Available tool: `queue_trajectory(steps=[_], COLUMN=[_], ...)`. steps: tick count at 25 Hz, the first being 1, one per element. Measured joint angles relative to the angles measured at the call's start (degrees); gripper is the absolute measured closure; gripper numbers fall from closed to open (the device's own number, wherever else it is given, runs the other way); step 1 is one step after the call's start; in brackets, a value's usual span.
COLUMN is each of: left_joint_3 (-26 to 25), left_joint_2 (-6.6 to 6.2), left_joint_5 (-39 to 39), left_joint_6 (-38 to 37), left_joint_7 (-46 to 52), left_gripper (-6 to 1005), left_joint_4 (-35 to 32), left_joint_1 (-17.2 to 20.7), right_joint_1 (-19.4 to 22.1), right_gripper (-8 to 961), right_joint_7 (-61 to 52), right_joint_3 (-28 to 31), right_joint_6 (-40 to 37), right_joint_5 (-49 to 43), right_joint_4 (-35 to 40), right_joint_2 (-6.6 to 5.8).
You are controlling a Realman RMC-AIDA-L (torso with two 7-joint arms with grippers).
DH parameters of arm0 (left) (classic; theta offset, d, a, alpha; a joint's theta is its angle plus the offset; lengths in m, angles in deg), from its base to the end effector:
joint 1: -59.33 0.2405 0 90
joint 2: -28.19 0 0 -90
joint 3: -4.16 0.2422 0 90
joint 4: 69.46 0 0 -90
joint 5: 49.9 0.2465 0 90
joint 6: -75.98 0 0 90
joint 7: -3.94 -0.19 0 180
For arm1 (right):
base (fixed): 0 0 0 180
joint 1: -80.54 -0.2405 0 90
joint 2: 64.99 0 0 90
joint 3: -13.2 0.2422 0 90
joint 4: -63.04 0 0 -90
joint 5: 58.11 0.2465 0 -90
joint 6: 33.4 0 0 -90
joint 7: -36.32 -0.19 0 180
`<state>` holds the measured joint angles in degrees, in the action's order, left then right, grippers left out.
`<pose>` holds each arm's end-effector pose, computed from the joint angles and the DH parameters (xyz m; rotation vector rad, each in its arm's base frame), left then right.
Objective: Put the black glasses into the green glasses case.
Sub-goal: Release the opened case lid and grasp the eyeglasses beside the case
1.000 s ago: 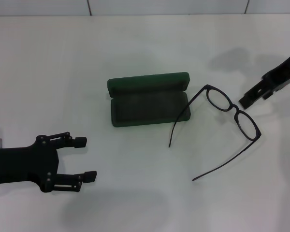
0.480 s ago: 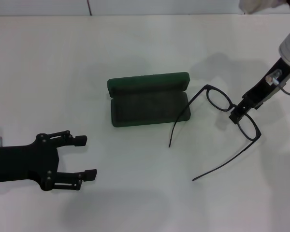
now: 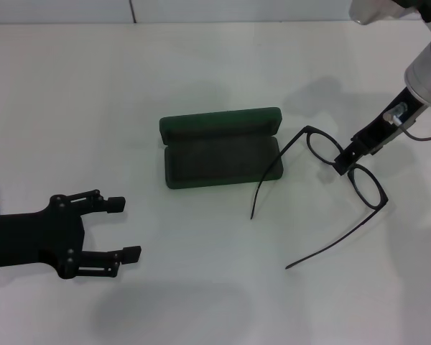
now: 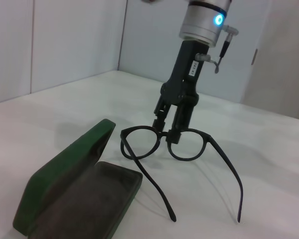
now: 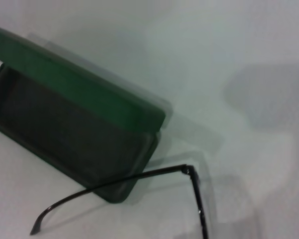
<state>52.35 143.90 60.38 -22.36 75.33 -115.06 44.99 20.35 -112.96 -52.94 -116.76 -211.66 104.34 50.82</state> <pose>-0.3120 0.2864 -0.0031 -2.8095 -0.5168 -0.5997 0.1669 0.4522 -0.0522 -2.5322 1.1478 -0.5811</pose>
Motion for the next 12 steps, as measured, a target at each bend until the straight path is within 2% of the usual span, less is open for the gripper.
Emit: queue_trajectory(steps=[6, 12], left_joint_3=[0.0, 0.0], left_joint_2=[0.03, 0.03], left_joint_5=[0.1, 0.1], left_joint_6=[0.0, 0.1], left_joint_7=[0.0, 0.0], left_gripper=[107, 108], left_joint_4=[0.0, 0.0], left_joint_1=[0.0, 0.0], right_joint_1=[-0.2, -0.5], right_gripper=[239, 333], right_joint_7=[-0.1, -0.3], right_joint_3=[-0.4, -3.2], right_joint_6=[0.2, 0.1], right_joint_5=[0.1, 1.4], right_joint_4=[0.0, -0.5], right_joint_2=[0.20, 0.39])
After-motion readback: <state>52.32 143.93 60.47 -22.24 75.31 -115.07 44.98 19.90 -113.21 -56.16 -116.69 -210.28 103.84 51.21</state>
